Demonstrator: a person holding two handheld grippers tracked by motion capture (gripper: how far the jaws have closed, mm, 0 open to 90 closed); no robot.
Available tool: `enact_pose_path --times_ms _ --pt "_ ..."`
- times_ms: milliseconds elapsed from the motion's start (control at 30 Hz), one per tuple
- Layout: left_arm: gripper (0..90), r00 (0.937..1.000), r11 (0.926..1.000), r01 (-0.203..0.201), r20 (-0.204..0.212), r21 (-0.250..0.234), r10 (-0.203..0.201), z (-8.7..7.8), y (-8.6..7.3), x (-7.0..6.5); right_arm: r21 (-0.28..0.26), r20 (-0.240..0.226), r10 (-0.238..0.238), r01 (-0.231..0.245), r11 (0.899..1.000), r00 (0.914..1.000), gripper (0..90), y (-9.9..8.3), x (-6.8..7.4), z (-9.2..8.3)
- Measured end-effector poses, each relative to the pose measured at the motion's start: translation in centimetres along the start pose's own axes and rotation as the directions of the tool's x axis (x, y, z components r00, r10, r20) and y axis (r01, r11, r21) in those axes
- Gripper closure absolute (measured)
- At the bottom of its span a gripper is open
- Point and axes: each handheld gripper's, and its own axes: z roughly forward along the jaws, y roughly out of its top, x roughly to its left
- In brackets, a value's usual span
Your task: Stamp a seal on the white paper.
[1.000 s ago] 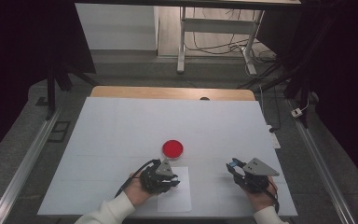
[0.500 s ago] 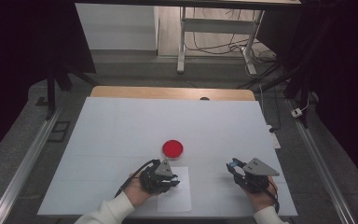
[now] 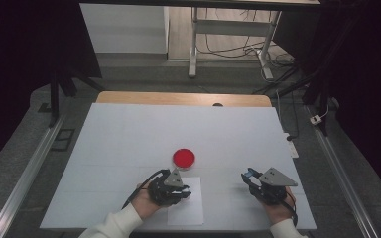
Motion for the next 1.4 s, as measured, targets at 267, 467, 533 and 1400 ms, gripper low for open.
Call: enact_pose_path --times_ms 267,467,533,1400 --pt "75.5 0.999 0.9969 0.04 0.024 -0.068 -0.039 -0.8 -0.1 0.5 0.0 0.0 -0.001 0.001 1.0 1.0 64.3 0.0 0.1 -0.1" --pt "75.4 0.9975 0.9926 0.065 0.033 -0.102 -0.062 -1.3 0.0 0.6 -0.004 -0.002 0.002 -0.002 1.0 1.0 64.3 0.0 0.0 -0.1" --pt "75.4 0.9975 0.9916 0.066 0.03 -0.111 -0.064 -1.5 0.0 0.7 0.001 0.0 -0.002 0.002 1.0 1.0 64.3 0.0 0.1 -0.1" --pt "75.1 0.9805 0.9282 0.192 0.025 -0.319 -0.195 -6.9 0.5 3.4 0.005 0.001 0.0 0.0 1.0 1.0 64.3 0.0 0.1 0.1"
